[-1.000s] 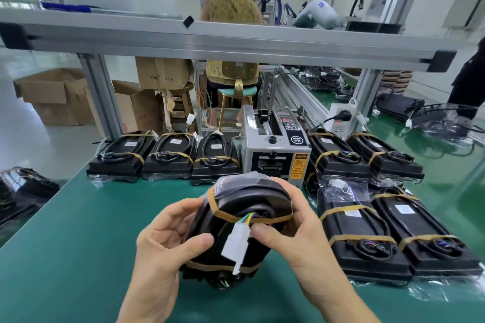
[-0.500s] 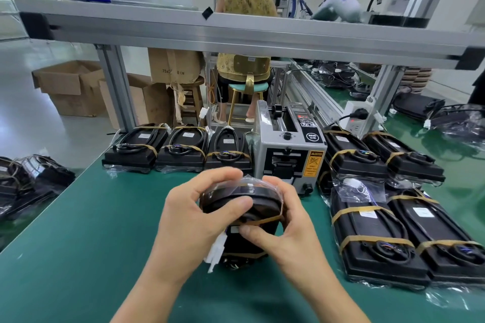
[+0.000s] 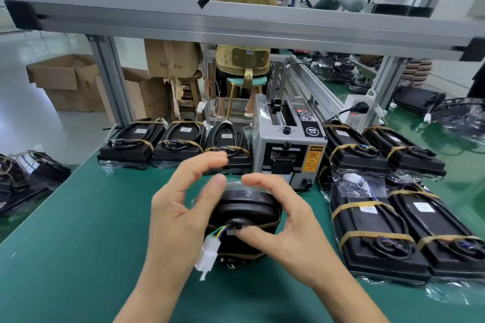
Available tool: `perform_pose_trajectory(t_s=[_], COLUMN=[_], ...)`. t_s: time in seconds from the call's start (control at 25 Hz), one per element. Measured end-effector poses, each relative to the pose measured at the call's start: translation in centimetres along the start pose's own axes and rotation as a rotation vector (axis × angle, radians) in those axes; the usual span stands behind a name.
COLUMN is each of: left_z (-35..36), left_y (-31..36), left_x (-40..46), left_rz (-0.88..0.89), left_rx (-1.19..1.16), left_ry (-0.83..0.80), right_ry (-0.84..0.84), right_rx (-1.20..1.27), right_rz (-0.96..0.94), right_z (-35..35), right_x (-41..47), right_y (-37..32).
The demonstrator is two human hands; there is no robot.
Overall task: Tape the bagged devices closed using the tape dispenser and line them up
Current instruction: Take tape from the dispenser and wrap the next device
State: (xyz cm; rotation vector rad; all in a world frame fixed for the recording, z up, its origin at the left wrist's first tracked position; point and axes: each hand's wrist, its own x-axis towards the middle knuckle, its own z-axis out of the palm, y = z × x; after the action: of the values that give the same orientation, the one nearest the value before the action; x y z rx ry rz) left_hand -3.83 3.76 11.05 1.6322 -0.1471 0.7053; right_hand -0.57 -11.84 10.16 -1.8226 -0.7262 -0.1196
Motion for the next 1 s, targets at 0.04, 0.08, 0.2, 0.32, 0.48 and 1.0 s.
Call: perform_pose_trajectory(t_s=[0.04,0.08,0.2,0.32,0.48,1.0], left_z=[-0.2,-0.4,-0.6,-0.7,-0.6,0.3], left_y=[0.2,0.2,0.2,0.0,-0.5,-0.5], left_x=[-0.1,-0.3,-0.4,-0.7,-1.0,-1.6], left_rz=[0.051,0.077,0.024,0.015,0.034,0.075], left_rx=[0.056,0.111,0.162,0.187,0.28,0.293], left_ry=[-0.102,-0.2,-0.318,-0.206,-0.04,-0.031], right_ry=[-0.009,-0.019,-0.12,-0.247,0.307,0.842], right_rx=[0.029,0.06,0.139,0.336,0.35,-0.128], right_rz=[0.009,0.009,0.007,0.085,0.425,0.797], right_z=[-0.1,-0.1,-0.7,-2.0,-2.7,0.0], right_x=[0.2,0.4,0.6,0.9,3.0,9.8], right_y=[0.1,0.3,1.1,2.5,5.6,7.8])
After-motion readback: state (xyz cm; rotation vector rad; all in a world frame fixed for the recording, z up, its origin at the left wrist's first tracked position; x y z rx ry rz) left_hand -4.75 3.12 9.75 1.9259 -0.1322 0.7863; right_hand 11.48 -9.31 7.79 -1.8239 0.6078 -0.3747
